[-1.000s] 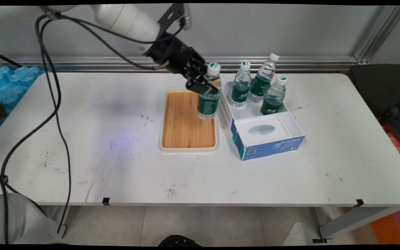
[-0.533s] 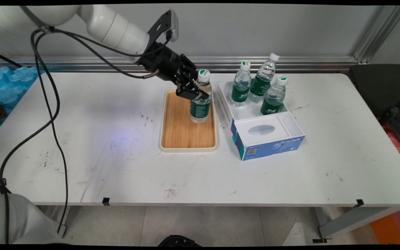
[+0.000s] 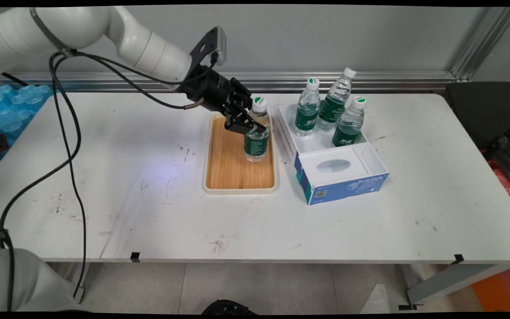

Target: Place the picked object on the tray

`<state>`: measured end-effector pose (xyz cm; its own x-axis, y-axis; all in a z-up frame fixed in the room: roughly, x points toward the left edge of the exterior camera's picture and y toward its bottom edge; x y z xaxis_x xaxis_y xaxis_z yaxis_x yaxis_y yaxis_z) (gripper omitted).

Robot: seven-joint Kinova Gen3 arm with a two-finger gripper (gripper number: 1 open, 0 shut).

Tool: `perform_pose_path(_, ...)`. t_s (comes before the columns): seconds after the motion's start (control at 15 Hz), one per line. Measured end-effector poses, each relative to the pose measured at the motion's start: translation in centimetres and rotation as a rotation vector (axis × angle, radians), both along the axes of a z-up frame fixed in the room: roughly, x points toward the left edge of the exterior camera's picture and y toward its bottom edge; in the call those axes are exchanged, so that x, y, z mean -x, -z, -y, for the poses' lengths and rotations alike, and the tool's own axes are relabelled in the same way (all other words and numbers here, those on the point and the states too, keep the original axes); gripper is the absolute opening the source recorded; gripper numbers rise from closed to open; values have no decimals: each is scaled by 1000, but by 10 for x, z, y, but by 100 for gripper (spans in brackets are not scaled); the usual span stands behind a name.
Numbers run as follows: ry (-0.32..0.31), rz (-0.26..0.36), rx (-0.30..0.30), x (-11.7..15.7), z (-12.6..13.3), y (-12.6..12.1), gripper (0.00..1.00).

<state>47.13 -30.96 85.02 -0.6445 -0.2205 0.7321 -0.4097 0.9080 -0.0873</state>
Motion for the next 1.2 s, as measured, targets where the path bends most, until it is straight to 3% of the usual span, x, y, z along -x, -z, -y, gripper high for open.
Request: perform_pose_path(1.2, 21, -37, 1, 5, 12, 38, 0)
